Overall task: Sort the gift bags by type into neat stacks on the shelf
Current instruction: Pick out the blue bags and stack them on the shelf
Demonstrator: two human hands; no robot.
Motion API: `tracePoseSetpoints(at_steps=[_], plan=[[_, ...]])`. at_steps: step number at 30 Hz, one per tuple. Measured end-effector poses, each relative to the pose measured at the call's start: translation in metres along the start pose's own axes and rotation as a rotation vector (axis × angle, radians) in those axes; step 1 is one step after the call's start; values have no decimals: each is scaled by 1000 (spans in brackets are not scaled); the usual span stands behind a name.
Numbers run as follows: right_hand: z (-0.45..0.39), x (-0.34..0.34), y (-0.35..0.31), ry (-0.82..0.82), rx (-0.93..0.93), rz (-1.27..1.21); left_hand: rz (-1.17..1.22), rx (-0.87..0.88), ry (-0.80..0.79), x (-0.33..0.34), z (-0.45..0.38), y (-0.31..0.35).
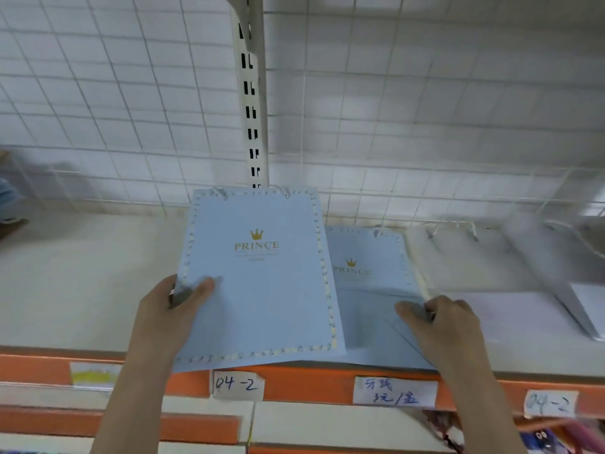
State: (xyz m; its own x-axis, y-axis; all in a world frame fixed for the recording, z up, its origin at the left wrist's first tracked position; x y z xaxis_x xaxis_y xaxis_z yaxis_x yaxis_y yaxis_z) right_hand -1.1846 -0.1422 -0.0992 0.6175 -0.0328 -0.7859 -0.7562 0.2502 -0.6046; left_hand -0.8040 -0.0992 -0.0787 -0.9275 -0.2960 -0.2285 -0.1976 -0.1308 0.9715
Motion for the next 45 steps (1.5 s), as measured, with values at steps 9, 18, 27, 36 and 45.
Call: tracePoseSetpoints(at_steps=[9,18,27,36,45], plan=[[6,-38,8,151,-97,38,-81,19,-231,86,-4,18],[16,-30,19,122,-167,40,-265,16,-110,119,-14,23],[17,-14,0,29,-225,85,-630,46,-136,129,0,26],[4,-13,-7,36,-122,95,-378,43,-201,128,3,20],[0,-1,-32,11,-13,165,-350,56,-259,113,-29,19]])
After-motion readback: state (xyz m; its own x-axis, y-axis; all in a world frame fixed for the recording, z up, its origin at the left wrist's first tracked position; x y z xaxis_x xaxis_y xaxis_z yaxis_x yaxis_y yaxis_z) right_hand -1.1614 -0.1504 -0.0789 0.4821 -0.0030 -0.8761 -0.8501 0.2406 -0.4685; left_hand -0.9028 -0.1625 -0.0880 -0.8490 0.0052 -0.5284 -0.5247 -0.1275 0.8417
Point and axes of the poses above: each hand's wrist, its own z-axis away from the middle knuckle, its own x-axis out of the palm, y = z × x, the point moved 8 cm from there along -z, towards the middle knuckle, and after that the axes turned 12 degrees about -y, right-handed, at the moved point
